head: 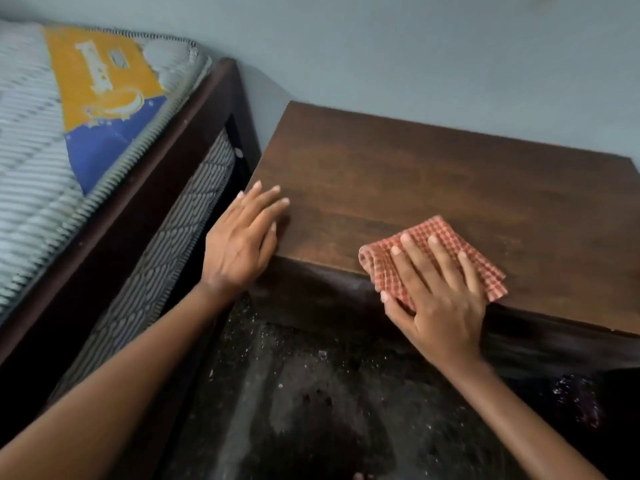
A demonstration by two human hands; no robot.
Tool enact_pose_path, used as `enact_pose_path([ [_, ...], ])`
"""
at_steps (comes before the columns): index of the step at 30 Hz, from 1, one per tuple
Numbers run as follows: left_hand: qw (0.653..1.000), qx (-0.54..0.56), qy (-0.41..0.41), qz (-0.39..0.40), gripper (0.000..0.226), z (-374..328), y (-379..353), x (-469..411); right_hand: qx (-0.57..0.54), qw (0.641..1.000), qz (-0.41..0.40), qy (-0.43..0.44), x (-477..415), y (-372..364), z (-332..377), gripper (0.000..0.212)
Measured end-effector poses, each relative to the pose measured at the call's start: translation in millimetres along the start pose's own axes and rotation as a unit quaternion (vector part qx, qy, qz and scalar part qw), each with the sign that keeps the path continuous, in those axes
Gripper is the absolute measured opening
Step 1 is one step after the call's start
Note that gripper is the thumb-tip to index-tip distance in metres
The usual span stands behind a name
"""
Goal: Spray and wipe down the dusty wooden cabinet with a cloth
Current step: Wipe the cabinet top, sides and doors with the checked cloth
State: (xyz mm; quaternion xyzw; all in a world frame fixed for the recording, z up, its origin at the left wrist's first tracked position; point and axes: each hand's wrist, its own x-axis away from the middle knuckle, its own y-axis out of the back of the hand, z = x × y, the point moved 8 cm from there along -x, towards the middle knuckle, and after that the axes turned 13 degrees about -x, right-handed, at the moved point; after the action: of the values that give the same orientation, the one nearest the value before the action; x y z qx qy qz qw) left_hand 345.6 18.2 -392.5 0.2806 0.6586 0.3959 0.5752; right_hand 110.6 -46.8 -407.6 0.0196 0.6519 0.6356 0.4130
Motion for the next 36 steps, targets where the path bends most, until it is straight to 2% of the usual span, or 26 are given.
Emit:
enact_pose_path([
  [9, 0.995, -0.018, -0.028, -0.097, 0.031, -5, 5, 5, 0.014, 0.996, -0.087, 0.024, 4, 3, -2, 0.049],
  [15, 0.990, -0.010, -0.057, -0.126, 0.028, -13, 15, 17, 0.028, 0.994, -0.102, 0.038, 5, 4, 2, 0.048],
  [20, 0.990, 0.015, -0.021, -0.136, 0.025, -7, 16, 27, 0.043, 0.990, -0.130, 0.046, 5, 4, 10, 0.047],
  [23, 0.987, 0.048, 0.057, -0.143, 0.024, 9, 12, 35, 0.037, 0.987, -0.139, 0.073, 4, -2, 28, 0.047],
  [25, 0.962, 0.164, 0.158, -0.150, 0.026, 30, 3, 47, 0.037, 0.984, -0.141, 0.101, 4, -10, 46, 0.046],
  [28, 0.850, 0.423, 0.284, -0.135, 0.030, 50, -20, 70, 0.064, 0.981, -0.117, 0.138, 7, -28, 68, 0.050],
  [30, 0.799, 0.495, 0.320, -0.120, 0.031, 54, -29, 81, 0.090, 0.977, -0.105, 0.162, 9, -37, 75, 0.053],
  [33, 0.771, 0.535, 0.332, -0.091, 0.027, 60, -40, 91, 0.137, 0.968, -0.098, 0.185, 16, -52, 79, 0.055],
  [36, 0.787, 0.521, 0.329, -0.040, 0.025, 62, -54, 100, 0.204, 0.952, -0.045, 0.224, 28, -88, 83, 0.058],
])
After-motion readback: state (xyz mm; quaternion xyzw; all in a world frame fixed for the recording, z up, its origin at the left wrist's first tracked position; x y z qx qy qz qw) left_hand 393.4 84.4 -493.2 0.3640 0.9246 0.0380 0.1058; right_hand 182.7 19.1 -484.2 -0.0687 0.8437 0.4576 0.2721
